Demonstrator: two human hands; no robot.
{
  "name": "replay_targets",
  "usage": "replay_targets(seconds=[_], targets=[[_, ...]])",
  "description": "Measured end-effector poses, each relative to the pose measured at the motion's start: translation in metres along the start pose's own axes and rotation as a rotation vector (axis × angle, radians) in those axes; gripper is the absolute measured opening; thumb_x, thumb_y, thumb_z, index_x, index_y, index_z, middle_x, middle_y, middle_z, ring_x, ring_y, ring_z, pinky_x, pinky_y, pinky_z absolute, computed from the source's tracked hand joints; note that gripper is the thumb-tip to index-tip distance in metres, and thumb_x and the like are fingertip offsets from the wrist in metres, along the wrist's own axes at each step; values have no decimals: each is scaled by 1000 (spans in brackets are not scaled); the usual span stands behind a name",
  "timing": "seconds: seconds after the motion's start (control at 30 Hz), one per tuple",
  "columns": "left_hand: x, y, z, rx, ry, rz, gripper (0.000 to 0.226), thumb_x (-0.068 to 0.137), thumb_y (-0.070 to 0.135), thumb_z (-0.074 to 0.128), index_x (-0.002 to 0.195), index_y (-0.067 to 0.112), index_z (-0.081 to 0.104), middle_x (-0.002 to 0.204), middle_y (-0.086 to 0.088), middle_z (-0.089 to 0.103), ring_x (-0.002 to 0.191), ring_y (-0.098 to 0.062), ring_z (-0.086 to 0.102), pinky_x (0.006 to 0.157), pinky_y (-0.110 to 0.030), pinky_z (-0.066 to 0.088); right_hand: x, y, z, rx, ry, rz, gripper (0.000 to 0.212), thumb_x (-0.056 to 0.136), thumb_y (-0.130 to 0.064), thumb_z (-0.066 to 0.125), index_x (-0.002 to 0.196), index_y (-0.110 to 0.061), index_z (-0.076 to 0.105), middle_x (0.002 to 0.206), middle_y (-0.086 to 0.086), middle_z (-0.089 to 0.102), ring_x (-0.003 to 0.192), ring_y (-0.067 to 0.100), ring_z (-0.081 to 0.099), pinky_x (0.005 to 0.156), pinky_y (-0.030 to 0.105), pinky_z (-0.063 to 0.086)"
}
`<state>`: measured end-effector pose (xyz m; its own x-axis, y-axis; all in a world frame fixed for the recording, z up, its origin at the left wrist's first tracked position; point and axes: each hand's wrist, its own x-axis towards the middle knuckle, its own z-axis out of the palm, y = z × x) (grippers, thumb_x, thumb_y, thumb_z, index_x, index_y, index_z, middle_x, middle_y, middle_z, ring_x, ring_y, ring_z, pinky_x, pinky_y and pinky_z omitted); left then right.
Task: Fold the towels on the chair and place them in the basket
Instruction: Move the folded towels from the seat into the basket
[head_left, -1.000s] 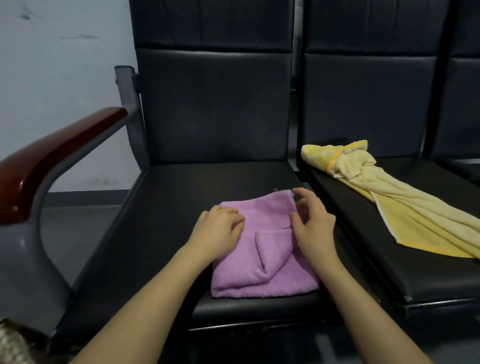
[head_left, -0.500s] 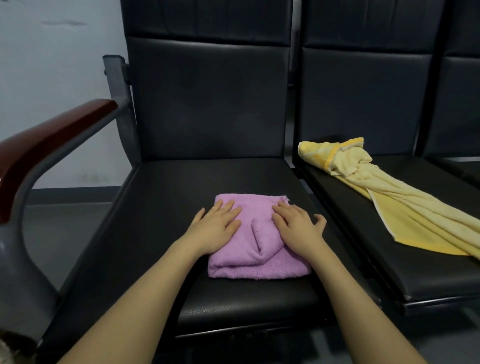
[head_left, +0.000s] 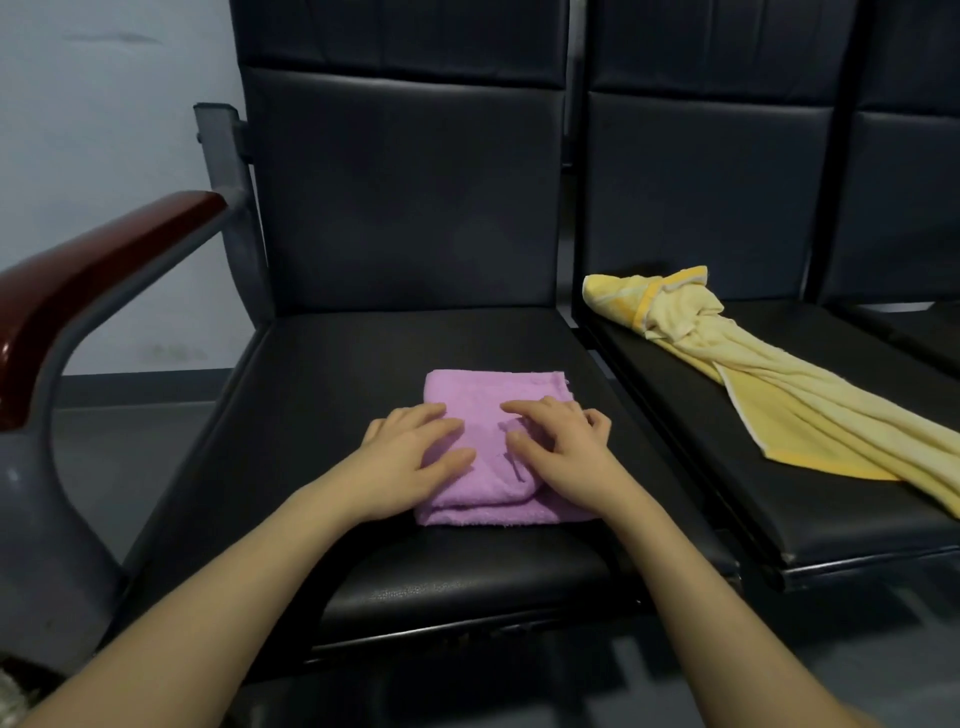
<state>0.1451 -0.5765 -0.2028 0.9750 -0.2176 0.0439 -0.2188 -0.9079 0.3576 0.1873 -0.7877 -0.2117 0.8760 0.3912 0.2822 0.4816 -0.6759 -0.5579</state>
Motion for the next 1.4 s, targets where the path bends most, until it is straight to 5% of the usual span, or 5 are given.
replay_targets(seconds=[0.13,0.43,0.83,1.03,1.4], targets=[[-20,3,-5,132,52,110,91,63,84,28,134,32,46,126,10,40,115,-9,35,101,-28,27,-13,2,-1,-43,66,9,40,77,-52,45,110,-36,62,102,-12,43,103,7,34,87,18,9],[-31,6,11,101,321,340,33,84,41,45,85,18,69,87,6,62,71,-18,61,64,-29,42,-54,9,-13,-132,169,-119,50,70,-70,48,111,-42,56,96,-29,45,103,-1,34,96,20,8],[-44,7,13,47,281,116,33,86,47,54,94,19,70,93,5,58,84,-17,57,69,-30,43,-74,26,-10,-108,154,-70,19,81,-39,71,91,-35,55,93,-16,53,93,-1,44,91,22,13],[-48,5,17,134,259,143,59,73,71,38,96,25,68,97,10,59,84,-13,56,73,-28,35,-76,30,-16,-163,98,-113,31,74,-61,62,95,-38,57,96,-25,55,98,-6,44,91,24,13],[-50,-8,8,-64,259,99,30,86,26,69,115,23,65,108,11,65,93,-10,61,84,-32,50,-71,33,-23,-59,79,19,19,85,-39,68,104,-42,62,102,-22,60,108,0,42,90,21,9]])
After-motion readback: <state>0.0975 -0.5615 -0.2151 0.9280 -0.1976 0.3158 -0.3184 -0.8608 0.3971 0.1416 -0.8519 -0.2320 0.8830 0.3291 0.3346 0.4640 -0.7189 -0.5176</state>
